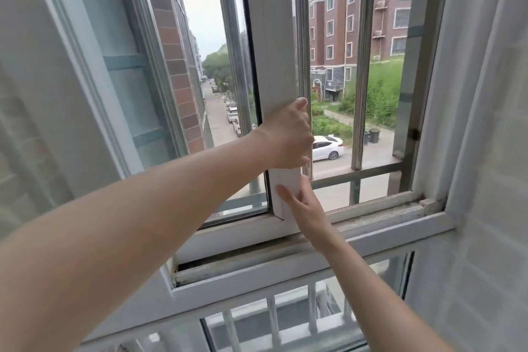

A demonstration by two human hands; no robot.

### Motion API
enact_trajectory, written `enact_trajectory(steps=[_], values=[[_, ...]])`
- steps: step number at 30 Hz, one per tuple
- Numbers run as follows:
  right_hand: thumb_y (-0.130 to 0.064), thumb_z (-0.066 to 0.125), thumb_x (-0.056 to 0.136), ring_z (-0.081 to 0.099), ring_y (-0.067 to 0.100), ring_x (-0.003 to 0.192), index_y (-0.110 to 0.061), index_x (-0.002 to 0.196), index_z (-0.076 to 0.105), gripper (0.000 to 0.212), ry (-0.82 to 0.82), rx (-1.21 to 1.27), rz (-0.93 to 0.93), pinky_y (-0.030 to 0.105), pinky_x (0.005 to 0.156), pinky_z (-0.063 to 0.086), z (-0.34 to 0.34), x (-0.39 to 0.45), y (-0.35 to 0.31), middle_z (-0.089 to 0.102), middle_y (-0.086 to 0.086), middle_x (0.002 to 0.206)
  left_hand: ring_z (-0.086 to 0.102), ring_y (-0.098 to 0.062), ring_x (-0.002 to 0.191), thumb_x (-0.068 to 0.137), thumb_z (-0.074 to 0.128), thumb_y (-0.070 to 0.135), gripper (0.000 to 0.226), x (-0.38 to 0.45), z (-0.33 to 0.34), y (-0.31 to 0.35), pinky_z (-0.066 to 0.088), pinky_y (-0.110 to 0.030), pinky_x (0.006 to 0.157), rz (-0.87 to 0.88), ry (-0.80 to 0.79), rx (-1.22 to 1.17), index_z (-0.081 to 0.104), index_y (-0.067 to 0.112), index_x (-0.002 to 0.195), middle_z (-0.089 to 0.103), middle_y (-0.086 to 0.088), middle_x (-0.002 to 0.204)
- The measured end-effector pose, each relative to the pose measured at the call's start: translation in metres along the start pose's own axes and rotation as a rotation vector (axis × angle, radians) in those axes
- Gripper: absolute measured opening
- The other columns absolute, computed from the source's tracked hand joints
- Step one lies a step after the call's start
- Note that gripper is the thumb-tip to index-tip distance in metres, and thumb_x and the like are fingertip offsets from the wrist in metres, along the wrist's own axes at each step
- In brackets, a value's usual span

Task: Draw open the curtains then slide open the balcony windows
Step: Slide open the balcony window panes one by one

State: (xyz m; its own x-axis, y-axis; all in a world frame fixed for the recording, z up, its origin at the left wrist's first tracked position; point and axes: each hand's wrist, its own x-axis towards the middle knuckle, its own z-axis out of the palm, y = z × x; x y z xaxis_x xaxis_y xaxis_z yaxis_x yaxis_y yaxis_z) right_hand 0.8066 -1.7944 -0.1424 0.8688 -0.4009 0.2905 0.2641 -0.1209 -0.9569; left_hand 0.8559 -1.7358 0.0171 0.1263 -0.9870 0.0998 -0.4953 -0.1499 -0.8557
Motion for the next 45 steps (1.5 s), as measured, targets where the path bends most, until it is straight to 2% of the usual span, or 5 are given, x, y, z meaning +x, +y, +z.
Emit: enact_trajectory(steps=[6, 12, 23, 36, 45], values=[[-0.036, 0.052, 0.094, 0.041, -0.004, 0.072, -0.032, 0.129, 0.026, 0.044, -0.051, -0.083, 0.01, 0.017, 0.067, 0.037, 0.026, -0.002, -0.007, 0.036, -0.022, 0.078, 0.057, -0.016, 0.107, 0.077, 0.053, 0.074, 0.063, -0.03, -0.001, -0.009, 0.013, -0.04, 0.116, -0.002, -0.046, -0.09, 0.071, 0.016, 0.095, 0.068, 0.004, 0.099], [-0.032, 0.051, 0.096, 0.05, -0.005, 0.099, -0.027, 0.128, 0.028, 0.039, -0.117, -0.045, -0.009, 0.004, 0.077, 0.04, 0.066, -0.003, -0.002, 0.053, -0.011, 0.114, 0.05, -0.015, 0.086, 0.074, 0.058, 0.073, 0.059, -0.068, 0.013, -0.019, 0.022, -0.037, 0.108, -0.052, -0.052, -0.163, 0.07, 0.016, 0.082, 0.057, 0.004, 0.077], [-0.044, 0.037, 0.099, 0.03, 0.015, 0.139, -0.03, 0.136, 0.016, 0.045, -0.229, -0.025, -0.032, 0.037, 0.117, 0.024, 0.132, -0.009, -0.001, 0.032, -0.001, 0.148, 0.054, -0.018, 0.102, 0.084, 0.049, 0.068, 0.059, -0.131, 0.026, -0.035, 0.025, -0.037, 0.104, -0.129, -0.219, -0.114, 0.072, 0.015, 0.094, 0.07, 0.001, 0.1], [-0.073, 0.04, 0.079, 0.025, 0.018, 0.144, -0.053, 0.134, 0.013, 0.064, -0.354, -0.006, 0.016, 0.047, 0.119, 0.02, 0.184, -0.012, 0.0, 0.023, -0.007, 0.155, 0.052, -0.018, 0.108, 0.098, 0.045, 0.038, 0.028, -0.165, 0.022, -0.033, 0.028, -0.036, 0.099, -0.179, -0.546, 0.11, 0.065, 0.02, 0.105, 0.068, 0.002, 0.11], [-0.035, 0.05, 0.096, 0.04, 0.018, 0.137, -0.012, 0.145, 0.032, 0.057, -0.441, -0.302, 0.096, 0.032, 0.111, 0.035, 0.13, -0.068, -0.012, 0.042, 0.006, 0.147, 0.057, -0.022, 0.108, 0.097, 0.041, 0.042, 0.036, -0.164, 0.004, -0.021, 0.032, -0.041, 0.102, -0.35, -0.487, -0.099, 0.066, 0.017, 0.103, 0.067, -0.002, 0.111]])
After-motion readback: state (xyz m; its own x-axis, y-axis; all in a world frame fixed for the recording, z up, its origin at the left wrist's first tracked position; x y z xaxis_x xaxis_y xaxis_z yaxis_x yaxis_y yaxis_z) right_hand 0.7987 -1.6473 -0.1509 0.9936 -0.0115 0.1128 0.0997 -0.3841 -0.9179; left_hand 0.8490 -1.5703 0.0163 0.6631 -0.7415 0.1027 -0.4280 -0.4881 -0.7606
